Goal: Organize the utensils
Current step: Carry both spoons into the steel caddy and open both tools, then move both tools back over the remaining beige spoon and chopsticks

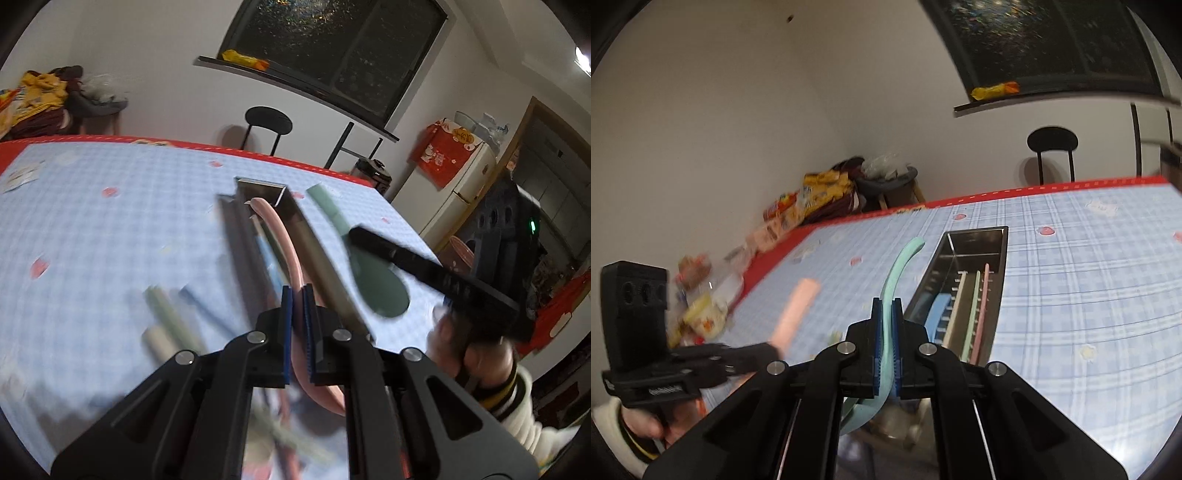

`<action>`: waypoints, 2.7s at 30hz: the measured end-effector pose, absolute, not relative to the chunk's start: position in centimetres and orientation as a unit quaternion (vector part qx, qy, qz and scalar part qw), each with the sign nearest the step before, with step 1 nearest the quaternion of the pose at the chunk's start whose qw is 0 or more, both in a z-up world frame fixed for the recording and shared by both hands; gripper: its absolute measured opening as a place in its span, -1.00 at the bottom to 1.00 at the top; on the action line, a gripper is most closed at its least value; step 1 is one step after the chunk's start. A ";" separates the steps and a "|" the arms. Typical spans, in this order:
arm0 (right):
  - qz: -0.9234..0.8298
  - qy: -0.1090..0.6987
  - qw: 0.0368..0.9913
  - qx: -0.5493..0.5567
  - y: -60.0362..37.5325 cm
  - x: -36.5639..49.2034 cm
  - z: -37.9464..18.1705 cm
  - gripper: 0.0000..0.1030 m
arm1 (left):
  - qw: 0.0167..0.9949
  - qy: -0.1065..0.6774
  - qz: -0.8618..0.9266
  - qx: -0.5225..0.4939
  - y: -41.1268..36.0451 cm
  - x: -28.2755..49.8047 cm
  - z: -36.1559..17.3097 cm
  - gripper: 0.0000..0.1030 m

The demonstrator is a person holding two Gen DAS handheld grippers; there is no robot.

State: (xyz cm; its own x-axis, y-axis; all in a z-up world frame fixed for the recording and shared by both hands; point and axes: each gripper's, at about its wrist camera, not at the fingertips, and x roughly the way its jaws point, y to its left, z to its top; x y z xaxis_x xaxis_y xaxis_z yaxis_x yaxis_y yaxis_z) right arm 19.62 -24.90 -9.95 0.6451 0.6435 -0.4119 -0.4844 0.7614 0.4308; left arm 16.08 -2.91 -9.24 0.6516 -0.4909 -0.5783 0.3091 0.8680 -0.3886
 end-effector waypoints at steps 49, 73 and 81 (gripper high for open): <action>0.271 0.291 0.910 0.121 -23.8 20.3 -12.5 0.49 | 0.925 0.360 -0.110 -0.043 -2.3 17.5 -9.4 -0.02; 0.285 0.267 0.919 0.050 -20.7 14.2 -11.2 0.89 | 0.916 0.392 -0.064 -0.062 5.7 5.7 -10.8 0.41; 0.283 0.304 0.909 0.034 -19.2 13.2 -12.2 0.20 | 0.858 0.445 -0.094 -0.239 6.8 7.8 -14.4 -0.08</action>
